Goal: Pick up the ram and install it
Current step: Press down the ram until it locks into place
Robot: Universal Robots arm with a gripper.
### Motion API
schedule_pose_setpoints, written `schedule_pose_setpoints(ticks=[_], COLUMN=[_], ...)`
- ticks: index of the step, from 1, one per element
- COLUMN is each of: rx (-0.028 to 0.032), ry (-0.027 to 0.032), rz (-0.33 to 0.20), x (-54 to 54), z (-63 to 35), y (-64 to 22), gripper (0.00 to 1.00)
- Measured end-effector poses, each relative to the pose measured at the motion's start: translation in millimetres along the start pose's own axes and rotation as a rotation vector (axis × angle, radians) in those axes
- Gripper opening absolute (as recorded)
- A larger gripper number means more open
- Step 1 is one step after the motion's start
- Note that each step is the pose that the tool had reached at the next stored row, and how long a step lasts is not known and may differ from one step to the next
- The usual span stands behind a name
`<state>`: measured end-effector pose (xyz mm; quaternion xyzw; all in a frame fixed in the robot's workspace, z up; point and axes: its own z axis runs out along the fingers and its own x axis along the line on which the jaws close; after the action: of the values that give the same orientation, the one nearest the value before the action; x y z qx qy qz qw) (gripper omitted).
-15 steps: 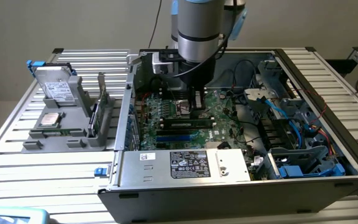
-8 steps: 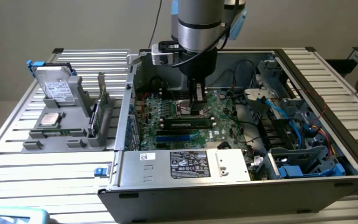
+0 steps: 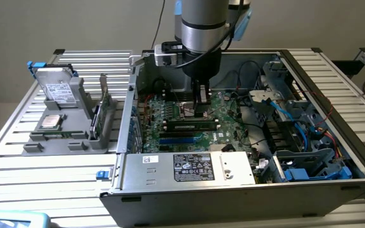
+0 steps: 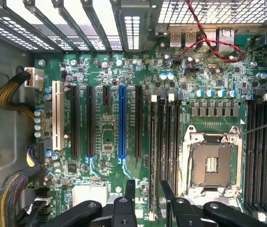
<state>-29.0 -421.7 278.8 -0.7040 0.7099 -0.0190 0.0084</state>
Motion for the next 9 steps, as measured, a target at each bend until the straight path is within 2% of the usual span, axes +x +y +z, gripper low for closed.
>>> schedule_pose_setpoints(ticks=[9], rx=[0.0000], ry=[0.0000], rz=[0.000], x=[0.0], z=[0.0], y=[0.0], gripper=[0.34])
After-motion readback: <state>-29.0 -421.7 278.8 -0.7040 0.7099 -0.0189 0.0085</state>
